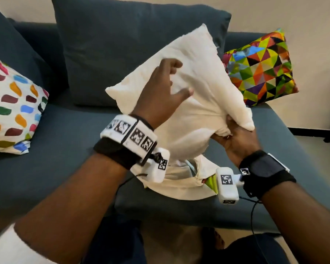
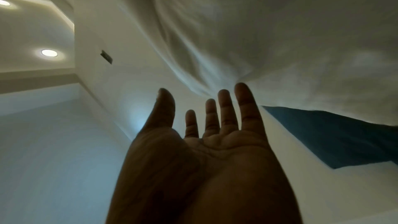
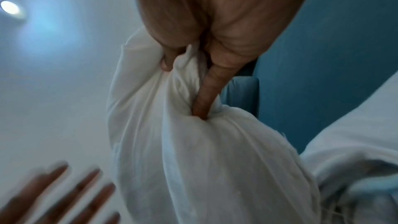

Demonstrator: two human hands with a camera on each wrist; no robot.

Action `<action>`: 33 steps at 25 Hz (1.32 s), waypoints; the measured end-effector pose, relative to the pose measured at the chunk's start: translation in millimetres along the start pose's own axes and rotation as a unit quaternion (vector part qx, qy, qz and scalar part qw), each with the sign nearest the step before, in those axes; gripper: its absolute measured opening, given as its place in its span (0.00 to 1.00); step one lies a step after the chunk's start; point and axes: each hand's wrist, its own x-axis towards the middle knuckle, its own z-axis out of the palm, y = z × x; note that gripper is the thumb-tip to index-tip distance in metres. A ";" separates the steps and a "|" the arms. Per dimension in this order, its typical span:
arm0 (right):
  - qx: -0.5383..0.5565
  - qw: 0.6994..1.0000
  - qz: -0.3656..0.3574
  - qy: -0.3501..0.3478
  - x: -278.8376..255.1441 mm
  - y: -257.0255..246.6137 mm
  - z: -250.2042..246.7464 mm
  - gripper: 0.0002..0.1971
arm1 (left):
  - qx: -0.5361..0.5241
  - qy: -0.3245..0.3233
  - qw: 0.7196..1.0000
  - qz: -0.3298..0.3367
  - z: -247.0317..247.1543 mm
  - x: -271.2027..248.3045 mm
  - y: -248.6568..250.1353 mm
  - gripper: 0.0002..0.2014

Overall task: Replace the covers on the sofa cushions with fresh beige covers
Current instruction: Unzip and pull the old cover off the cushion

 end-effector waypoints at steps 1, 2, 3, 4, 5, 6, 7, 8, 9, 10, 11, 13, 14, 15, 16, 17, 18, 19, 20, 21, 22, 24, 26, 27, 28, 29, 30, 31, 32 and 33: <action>0.016 1.000 -0.010 0.011 4.4 -8.7 -14.3 0.17 | 0.006 -0.022 0.999 -0.027 13.2 -14.0 -14.4 0.30; 0.023 0.999 -0.021 0.020 9.0 -16.7 -30.4 0.19 | 0.020 -0.045 0.997 -0.057 27.4 -30.6 -31.2 0.33; 0.026 0.999 -0.025 0.029 12.3 -22.5 -44.6 0.20 | 0.046 -0.077 0.991 -0.094 40.3 -49.5 -51.6 0.37; 0.030 0.998 -0.028 0.042 16.8 -28.7 -63.1 0.21 | 0.087 -0.126 0.979 -0.137 55.6 -67.5 -68.6 0.45; 0.039 0.998 -0.030 0.048 21.2 -36.3 -81.7 0.22 | 0.136 -0.186 0.957 -0.178 71.6 -82.8 -84.0 0.54; 0.046 0.997 -0.028 0.062 25.3 -43.9 -98.4 0.22 | 0.187 -0.241 0.928 -0.214 86.5 -96.2 -97.1 0.63; 0.060 0.996 -0.017 0.070 30.1 -49.2 -116.0 0.21 | 0.232 -0.280 0.902 -0.235 100.8 -106.7 -107.8 0.68; 0.065 0.994 0.003 0.088 36.7 -52.8 -135.6 0.20 | 0.266 -0.304 0.883 -0.239 114.8 -113.1 -114.7 0.70; 0.054 0.992 0.018 0.112 43.0 -54.8 -154.0 0.20 | 0.289 -0.322 0.871 -0.233 128.3 -116.8 -118.3 0.70; 0.036 0.987 0.038 0.150 49.8 -56.0 -171.8 0.20 | 0.302 -0.337 0.863 -0.225 140.6 -118.4 -119.4 0.69; 0.013 0.980 0.063 0.186 54.8 -54.3 -192.0 0.20 | 0.312 -0.353 0.854 -0.220 150.3 -119.8 -118.4 0.69; -0.060 0.956 0.104 0.268 61.5 -48.2 -232.5 0.22 | 0.332 -0.385 0.832 -0.221 168.4 -118.6 -116.9 0.69; -0.093 0.942 0.130 0.294 62.1 -45.8 -244.3 0.23 | 0.339 -0.389 0.827 -0.222 173.8 -116.8 -118.2 0.70; -0.132 0.931 0.150 0.305 61.7 -45.3 -252.6 0.24 | 0.341 -0.391 0.826 -0.221 178.1 -114.9 -121.9 0.70; -0.205 0.914 0.168 0.308 54.6 -40.5 -260.1 0.26 | 0.338 -0.387 0.829 -0.222 181.6 -115.7 -127.6 0.69; -0.251 0.897 0.172 0.322 54.7 -40.2 -269.4 0.27 | 0.334 -0.375 0.837 -0.219 183.9 -113.1 -133.8 0.67; -0.336 0.871 0.171 0.316 56.6 -40.3 -278.3 0.30 | 0.330 -0.364 0.845 -0.211 185.2 -108.9 -139.0 0.62; -0.361 0.852 0.168 0.339 65.5 -37.1 -294.2 0.36 | 0.332 -0.354 0.850 -0.206 186.5 -107.7 -144.6 0.51; -0.370 0.846 0.152 0.354 72.0 -34.9 -307.9 0.47 | 0.345 -0.345 0.850 -0.198 186.8 -104.6 -146.9 0.38; -0.414 0.830 0.160 0.336 79.5 -32.7 -322.4 0.58 | 0.366 -0.338 0.846 -0.188 186.8 -101.9 -147.7 0.26; -0.475 0.802 0.164 0.323 84.6 -32.7 -329.8 0.62 | 0.388 -0.328 0.844 -0.170 184.6 -98.7 -147.3 0.20; -0.640 0.704 0.145 0.271 56.6 -41.8 -274.0 0.53 | 0.399 -0.295 0.857 -0.143 173.9 -93.5 -149.4 0.15; -0.743 0.616 0.052 0.255 31.0 -50.1 -210.4 0.41 | 0.353 -0.248 0.885 -0.177 154.2 -82.6 -157.0 0.14; -0.750 0.620 -0.018 0.232 19.9 -47.0 -183.5 0.38 | 0.319 -0.217 0.897 -0.214 141.7 -77.9 -160.9 0.14; -0.740 0.644 -0.081 0.176 5.6 -40.3 -153.9 0.37 | 0.288 -0.189 0.904 -0.252 130.1 -75.1 -162.1 0.13; -0.714 0.687 -0.109 0.082 -2.4 -23.6 -130.6 0.37 | 0.264 -0.158 0.909 -0.282 118.9 -75.0 -161.7 0.13; -0.676 0.729 -0.105 -0.031 -16.4 -6.9 -101.0 0.40 | 0.238 -0.134 0.914 -0.301 109.5 -75.1 -157.4 0.14; -0.643 0.749 -0.081 -0.136 -30.1 11.6 -73.8 0.44 | 0.212 -0.120 0.921 -0.304 103.0 -75.1 -150.4 0.15; -0.621 0.752 -0.056 -0.214 -42.1 28.8 -47.1 0.49 | 0.176 -0.108 0.933 -0.293 98.6 -74.5 -140.6 0.16; -0.604 0.752 -0.047 -0.259 -50.5 44.7 -23.3 0.54 | 0.134 -0.097 0.945 -0.282 95.2 -73.6 -131.6 0.17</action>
